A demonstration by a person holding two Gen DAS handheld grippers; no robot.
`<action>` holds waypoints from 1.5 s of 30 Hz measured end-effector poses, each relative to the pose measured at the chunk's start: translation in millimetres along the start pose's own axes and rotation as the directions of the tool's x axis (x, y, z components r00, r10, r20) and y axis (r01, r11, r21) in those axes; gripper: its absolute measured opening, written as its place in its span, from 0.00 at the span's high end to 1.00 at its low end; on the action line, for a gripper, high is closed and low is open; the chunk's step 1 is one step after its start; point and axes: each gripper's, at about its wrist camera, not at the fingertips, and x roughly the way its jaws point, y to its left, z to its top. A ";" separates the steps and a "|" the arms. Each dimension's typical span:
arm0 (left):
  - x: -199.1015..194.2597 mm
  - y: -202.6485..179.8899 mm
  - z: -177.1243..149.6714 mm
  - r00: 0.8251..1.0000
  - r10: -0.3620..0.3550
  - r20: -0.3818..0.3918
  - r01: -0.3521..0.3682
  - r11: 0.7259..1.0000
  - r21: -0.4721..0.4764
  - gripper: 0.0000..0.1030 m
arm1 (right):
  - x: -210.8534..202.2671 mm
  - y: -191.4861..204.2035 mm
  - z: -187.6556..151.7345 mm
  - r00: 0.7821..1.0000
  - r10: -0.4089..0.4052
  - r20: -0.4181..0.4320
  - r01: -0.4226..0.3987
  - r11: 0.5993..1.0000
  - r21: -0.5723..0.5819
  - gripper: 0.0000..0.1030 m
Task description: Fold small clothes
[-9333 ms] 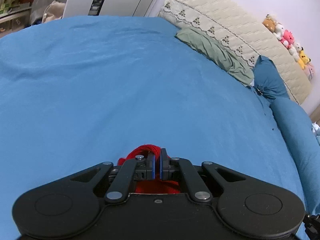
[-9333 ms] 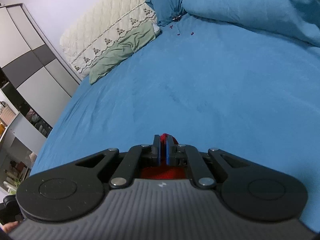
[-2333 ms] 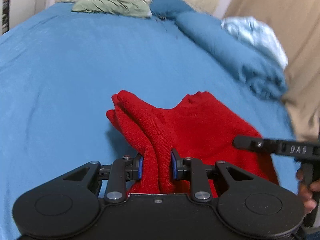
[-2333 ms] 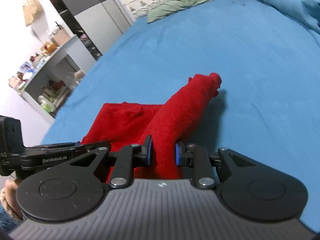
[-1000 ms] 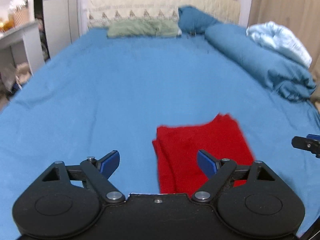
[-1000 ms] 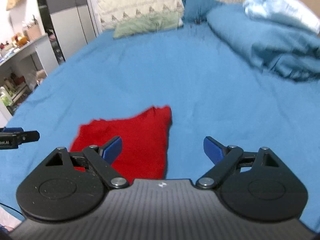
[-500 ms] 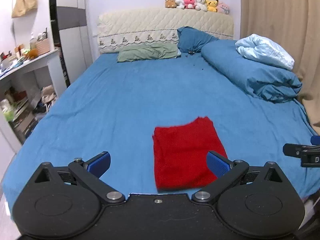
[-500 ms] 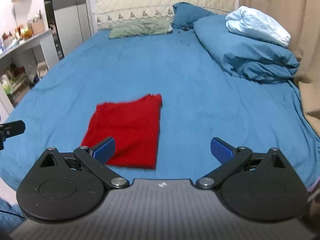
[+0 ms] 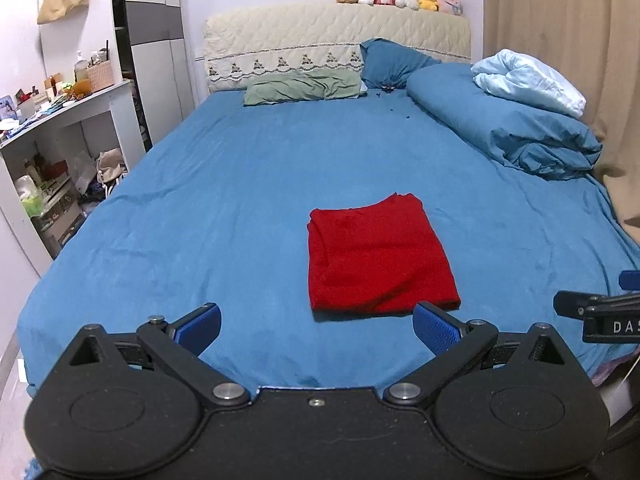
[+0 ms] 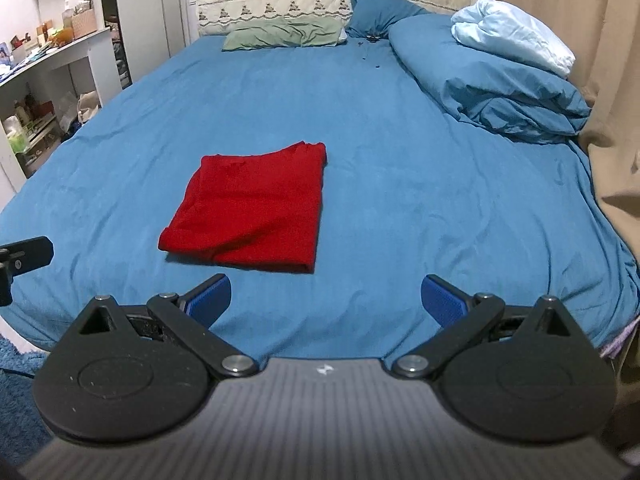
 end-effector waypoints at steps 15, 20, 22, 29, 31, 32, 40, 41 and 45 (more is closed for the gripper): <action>-8.4 -5.0 -3.8 1.000 -0.020 0.019 0.020 1.000 -0.019 0.00 | -13.3 -7.7 -5.5 0.999 -0.029 0.014 0.028 0.999 0.027 0.00; -9.4 -6.3 -3.6 1.000 -0.019 0.019 0.019 1.000 -0.020 0.00 | -15.0 -6.9 -5.9 0.999 -0.030 0.015 0.029 0.999 0.027 0.00; -9.9 -7.0 -3.6 1.000 -0.020 0.020 0.020 1.000 -0.021 0.00 | -14.4 -7.3 -5.7 0.999 -0.030 0.016 0.029 0.999 0.027 0.00; -11.0 -9.3 -3.1 1.000 -0.020 0.022 0.021 1.000 -0.016 0.00 | -14.9 -7.2 -5.9 0.999 -0.030 0.017 0.030 0.999 0.029 0.00; -11.4 -10.4 -3.1 1.000 -0.020 0.024 0.021 1.000 -0.014 0.00 | -14.5 -7.7 -5.8 0.999 -0.030 0.016 0.030 0.999 0.026 0.00; -11.6 -11.8 -3.3 1.000 -0.020 0.024 0.020 1.000 -0.014 0.00 | -14.5 -7.9 -5.9 0.999 -0.030 0.015 0.030 0.999 0.026 0.00; -12.9 -14.8 -3.1 0.999 -0.020 0.028 0.020 1.000 -0.013 0.00 | -15.0 -7.1 -5.9 0.999 -0.030 0.016 0.030 0.999 0.028 0.00; -13.0 -15.4 -3.2 0.999 -0.019 0.027 0.019 1.000 -0.014 0.00 | -14.9 -7.2 -5.9 0.999 -0.030 0.016 0.029 0.999 0.027 0.00; -13.6 -16.1 -2.6 0.999 -0.019 0.029 0.020 1.000 -0.014 0.00 | -16.4 -6.9 -5.8 0.999 -0.031 0.018 0.030 0.999 0.027 0.00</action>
